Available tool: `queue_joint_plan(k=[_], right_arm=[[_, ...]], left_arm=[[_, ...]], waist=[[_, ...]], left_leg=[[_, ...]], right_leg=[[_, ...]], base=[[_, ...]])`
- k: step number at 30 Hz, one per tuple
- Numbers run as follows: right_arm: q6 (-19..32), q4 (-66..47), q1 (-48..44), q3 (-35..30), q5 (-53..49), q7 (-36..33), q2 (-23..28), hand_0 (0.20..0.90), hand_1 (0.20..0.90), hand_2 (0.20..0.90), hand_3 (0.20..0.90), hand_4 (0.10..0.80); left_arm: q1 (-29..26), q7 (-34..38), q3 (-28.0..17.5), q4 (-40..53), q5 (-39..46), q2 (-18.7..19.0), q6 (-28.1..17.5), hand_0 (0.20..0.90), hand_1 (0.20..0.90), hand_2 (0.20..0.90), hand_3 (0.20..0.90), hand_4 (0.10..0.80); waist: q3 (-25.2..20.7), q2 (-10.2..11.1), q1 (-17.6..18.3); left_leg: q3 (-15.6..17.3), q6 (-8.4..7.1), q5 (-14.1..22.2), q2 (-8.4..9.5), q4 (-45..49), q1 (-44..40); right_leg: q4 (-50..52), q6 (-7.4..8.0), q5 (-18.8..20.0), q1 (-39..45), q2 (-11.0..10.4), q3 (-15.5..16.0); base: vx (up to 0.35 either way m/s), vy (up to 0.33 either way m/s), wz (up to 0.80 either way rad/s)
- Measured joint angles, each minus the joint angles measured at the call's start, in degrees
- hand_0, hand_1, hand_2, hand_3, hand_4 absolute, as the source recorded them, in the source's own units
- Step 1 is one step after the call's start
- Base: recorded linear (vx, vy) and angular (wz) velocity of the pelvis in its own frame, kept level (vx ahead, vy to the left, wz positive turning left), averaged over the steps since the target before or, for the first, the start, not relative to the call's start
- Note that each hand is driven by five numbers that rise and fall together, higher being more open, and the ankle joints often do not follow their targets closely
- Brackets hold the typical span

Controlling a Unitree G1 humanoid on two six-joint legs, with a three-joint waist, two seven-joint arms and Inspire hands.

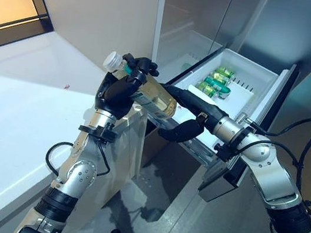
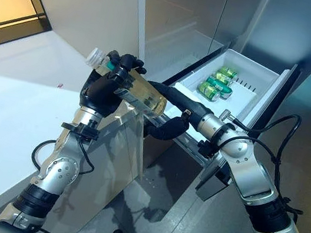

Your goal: Put drinks into fridge and close the fridge

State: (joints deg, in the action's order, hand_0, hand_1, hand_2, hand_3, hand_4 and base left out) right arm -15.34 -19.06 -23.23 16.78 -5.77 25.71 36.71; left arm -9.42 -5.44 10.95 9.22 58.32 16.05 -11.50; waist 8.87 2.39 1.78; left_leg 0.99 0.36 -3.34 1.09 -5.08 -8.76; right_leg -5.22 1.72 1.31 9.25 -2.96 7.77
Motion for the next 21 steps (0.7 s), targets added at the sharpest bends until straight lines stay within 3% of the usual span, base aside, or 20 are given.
queue_joint_plan(k=[16,17,18,21], right_arm=[[-7.0,2.0,-2.3,2.1,-5.0,-4.2,-4.3,0.900,0.900,0.900,0.900,0.800],[-7.2,2.0,-2.3,2.1,-5.0,-4.1,-4.3,0.693,0.693,0.693,0.658,0.558],[-7.5,2.0,-2.3,2.1,-4.9,-4.0,-4.4,0.300,0.300,0.300,0.200,0.100],[-8.5,2.5,-2.3,2.3,-4.8,-3.5,-4.5,0.300,0.300,0.300,0.200,0.100]], left_arm=[[-0.3,0.8,3.5,0.0,-4.5,0.8,0.0,0.300,0.300,0.300,0.200,0.100],[-0.3,0.8,3.6,0.0,-4.5,0.8,0.0,0.300,0.300,0.300,0.200,0.100],[-0.3,0.8,3.7,0.0,-4.5,1.0,0.0,0.300,0.300,0.300,0.200,0.100],[-0.3,0.8,4.4,0.0,-4.9,1.5,0.0,0.300,0.300,0.300,0.200,0.100]], waist=[[-0.1,0.1,0.1],[-0.1,0.1,0.1],[-0.1,0.2,0.1],[-0.2,0.4,0.1]], left_leg=[[0.5,0.00,0.0,-0.09,0.0,-0.4],[0.5,0.00,0.0,-0.09,0.0,-0.5],[0.5,0.00,0.0,-0.09,0.0,-0.5],[0.5,0.00,0.0,-0.09,0.0,-0.5]], right_leg=[[0.0,-0.06,0.2,0.2,0.1,-0.5],[0.0,-0.06,0.2,0.3,0.1,-0.5],[0.0,-0.06,0.2,0.3,0.1,-0.5],[0.0,-0.06,0.2,0.3,0.1,-0.5]], base=[[0.000,0.000,0.00],[0.000,0.000,0.00],[0.000,0.000,0.00],[0.000,0.000,0.00]])
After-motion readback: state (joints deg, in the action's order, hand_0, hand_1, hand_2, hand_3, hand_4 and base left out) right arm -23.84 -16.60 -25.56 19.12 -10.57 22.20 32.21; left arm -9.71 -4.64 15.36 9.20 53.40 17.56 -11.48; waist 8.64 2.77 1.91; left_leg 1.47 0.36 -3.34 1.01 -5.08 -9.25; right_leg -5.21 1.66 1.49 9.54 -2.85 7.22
